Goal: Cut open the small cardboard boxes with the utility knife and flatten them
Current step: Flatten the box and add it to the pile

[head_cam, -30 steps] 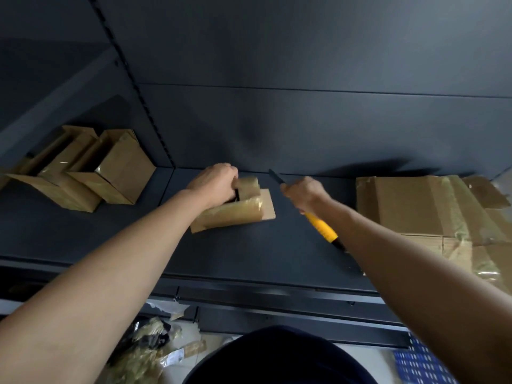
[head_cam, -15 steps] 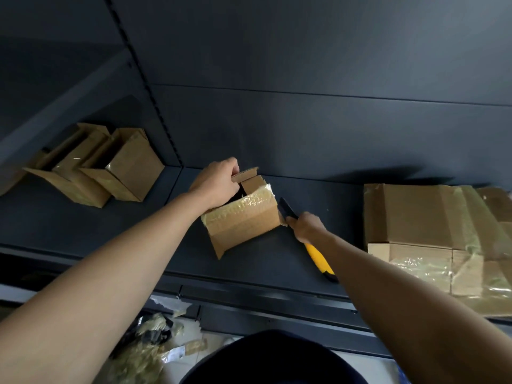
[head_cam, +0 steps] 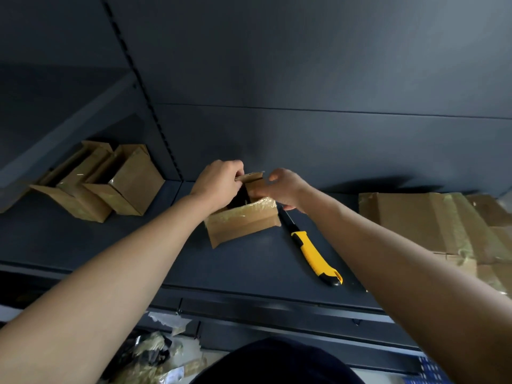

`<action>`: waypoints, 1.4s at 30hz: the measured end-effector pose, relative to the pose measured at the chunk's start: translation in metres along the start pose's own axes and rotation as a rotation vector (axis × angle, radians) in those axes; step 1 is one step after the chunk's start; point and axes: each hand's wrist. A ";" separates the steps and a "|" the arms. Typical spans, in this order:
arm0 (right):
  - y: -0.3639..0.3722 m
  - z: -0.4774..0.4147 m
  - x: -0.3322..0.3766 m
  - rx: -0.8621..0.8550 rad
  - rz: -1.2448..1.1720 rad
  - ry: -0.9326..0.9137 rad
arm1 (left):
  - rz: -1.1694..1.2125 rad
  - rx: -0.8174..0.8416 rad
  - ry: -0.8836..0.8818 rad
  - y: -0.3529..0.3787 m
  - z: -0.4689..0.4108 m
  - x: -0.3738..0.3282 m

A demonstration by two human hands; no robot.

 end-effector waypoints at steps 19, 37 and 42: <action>-0.033 0.023 0.015 -0.510 -0.020 -0.100 | 0.209 -0.216 -0.544 -0.011 -0.010 -0.009; -0.105 0.046 -0.087 -0.257 -0.434 0.205 | 1.199 -0.153 -0.413 0.013 -0.002 -0.060; -0.124 0.060 -0.103 -0.012 -0.564 0.288 | 1.357 0.005 -0.491 0.027 -0.002 -0.089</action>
Point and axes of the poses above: each hand's wrist, its own z-axis away from the middle knuckle, its own y-axis out of the palm, x = y × z, and after that the axes turned 6 degrees about -x, right-handed
